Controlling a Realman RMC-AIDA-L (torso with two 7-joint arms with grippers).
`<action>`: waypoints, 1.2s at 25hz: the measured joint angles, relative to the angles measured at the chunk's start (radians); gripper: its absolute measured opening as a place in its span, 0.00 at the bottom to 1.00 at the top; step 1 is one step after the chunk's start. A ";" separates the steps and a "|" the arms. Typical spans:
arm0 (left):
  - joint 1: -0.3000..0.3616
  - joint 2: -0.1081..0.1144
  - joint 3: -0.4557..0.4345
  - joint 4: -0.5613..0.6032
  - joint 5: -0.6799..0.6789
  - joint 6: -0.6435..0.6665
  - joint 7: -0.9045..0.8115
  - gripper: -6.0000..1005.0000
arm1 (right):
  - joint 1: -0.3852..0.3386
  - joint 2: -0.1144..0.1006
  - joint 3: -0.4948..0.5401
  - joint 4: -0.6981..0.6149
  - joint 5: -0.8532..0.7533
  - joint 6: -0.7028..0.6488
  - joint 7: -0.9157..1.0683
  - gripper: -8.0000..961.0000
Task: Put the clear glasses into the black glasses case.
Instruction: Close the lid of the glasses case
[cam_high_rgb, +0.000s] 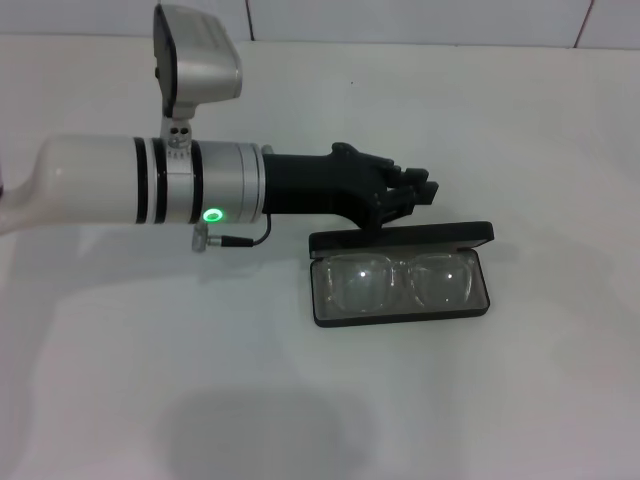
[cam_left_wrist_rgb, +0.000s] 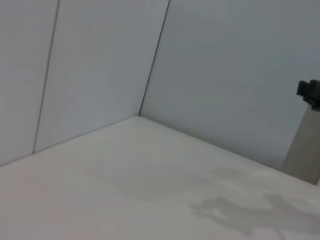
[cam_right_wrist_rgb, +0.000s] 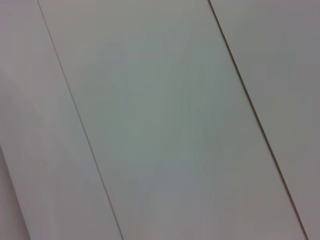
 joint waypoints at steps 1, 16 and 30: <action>0.002 0.000 0.001 -0.001 0.000 -0.001 0.000 0.18 | 0.007 -0.001 -0.006 0.004 -0.004 0.015 0.000 0.17; 0.007 0.005 0.041 -0.031 0.010 -0.038 -0.001 0.18 | 0.037 -0.005 -0.006 0.043 -0.018 0.039 -0.026 0.17; 0.006 0.007 0.079 -0.044 0.034 -0.034 -0.010 0.18 | 0.043 -0.004 -0.005 0.045 -0.017 0.040 -0.030 0.18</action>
